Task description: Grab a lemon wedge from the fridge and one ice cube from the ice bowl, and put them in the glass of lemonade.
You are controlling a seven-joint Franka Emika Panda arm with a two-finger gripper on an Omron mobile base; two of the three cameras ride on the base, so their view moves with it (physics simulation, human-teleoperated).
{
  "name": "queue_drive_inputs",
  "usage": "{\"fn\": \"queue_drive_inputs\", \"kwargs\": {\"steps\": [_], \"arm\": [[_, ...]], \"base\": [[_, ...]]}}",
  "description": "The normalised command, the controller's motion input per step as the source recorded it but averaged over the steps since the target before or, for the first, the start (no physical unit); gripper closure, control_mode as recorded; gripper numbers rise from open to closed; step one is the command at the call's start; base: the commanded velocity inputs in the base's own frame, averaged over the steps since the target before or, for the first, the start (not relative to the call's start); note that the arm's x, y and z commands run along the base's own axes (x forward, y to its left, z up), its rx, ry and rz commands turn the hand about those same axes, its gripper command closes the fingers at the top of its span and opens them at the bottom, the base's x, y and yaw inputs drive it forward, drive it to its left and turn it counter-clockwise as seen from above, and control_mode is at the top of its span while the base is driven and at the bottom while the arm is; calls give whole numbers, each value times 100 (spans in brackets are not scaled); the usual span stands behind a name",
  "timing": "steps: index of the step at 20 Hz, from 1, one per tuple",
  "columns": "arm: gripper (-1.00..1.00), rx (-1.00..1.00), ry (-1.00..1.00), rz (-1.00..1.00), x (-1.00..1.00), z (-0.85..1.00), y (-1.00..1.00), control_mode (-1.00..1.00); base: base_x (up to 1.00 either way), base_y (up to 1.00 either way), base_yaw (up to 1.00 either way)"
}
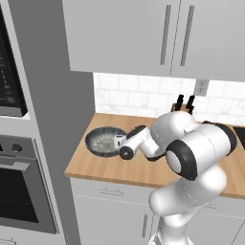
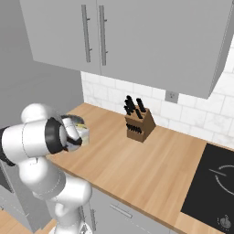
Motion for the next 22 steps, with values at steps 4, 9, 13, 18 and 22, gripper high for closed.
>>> {"fn": "queue_drive_inputs", "kwargs": {"steps": [4, 9, 13, 18, 22], "arm": [[-100, 0, 0, 0, 1, 34, 0, -100], [-100, 0, -4, 0, -40, 88, 0, -100], [-100, 4, -2, 0, -54, 100, 2, -100], [-100, 18, 5, 0, -49, 100, 11, -100], [-100, 22, 13, 0, -74, 70, 25, -100]], "base": [[0, 0, 0], [0, 0, 0], [0, 0, 0], [0, 0, 0], [0, 0, 0]]}}
